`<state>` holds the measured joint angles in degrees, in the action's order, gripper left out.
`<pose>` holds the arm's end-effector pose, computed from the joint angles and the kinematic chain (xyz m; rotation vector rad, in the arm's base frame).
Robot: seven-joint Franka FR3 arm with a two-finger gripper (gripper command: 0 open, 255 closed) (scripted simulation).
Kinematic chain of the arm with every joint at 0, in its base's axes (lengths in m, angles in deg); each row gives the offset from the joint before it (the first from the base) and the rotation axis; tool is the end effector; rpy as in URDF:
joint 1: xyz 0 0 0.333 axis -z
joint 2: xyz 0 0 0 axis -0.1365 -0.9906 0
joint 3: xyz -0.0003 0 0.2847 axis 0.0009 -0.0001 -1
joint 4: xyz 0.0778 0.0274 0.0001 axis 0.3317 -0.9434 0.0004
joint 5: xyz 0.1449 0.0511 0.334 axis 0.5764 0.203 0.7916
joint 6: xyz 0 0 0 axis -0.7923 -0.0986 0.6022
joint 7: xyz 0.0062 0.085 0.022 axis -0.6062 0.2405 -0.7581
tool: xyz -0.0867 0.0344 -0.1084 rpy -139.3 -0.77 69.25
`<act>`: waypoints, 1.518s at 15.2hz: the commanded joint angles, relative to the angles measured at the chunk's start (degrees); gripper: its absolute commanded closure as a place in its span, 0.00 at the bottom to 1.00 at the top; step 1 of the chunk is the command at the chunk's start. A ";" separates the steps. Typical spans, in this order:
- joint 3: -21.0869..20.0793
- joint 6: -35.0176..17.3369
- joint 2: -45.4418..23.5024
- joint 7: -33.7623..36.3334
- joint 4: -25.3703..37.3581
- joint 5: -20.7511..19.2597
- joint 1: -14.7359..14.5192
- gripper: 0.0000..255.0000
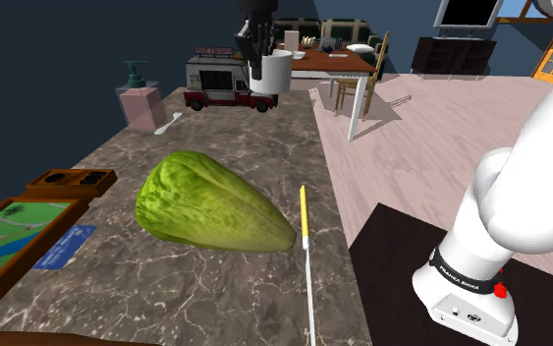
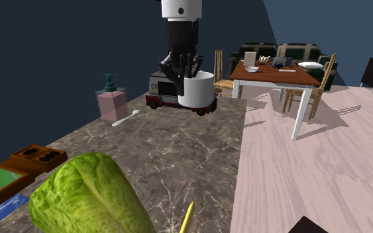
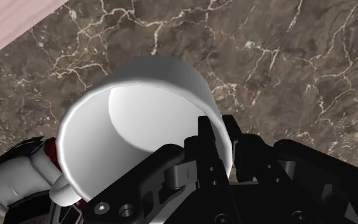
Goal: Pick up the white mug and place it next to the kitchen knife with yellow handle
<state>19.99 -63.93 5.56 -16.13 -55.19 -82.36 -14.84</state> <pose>0.4875 0.1210 0.5843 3.0898 0.2400 0.0756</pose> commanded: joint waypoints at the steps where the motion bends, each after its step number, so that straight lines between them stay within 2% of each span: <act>1: -0.71 -0.22 3.71 1.36 -3.95 0.49 -0.66 1.00; 10: -4.47 0.90 18.59 7.53 -17.67 3.75 -3.82 1.00; 23: -4.73 -8.94 20.77 7.60 -29.67 4.27 -4.18 1.00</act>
<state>15.27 -72.23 26.16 -8.51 -84.09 -78.12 -18.99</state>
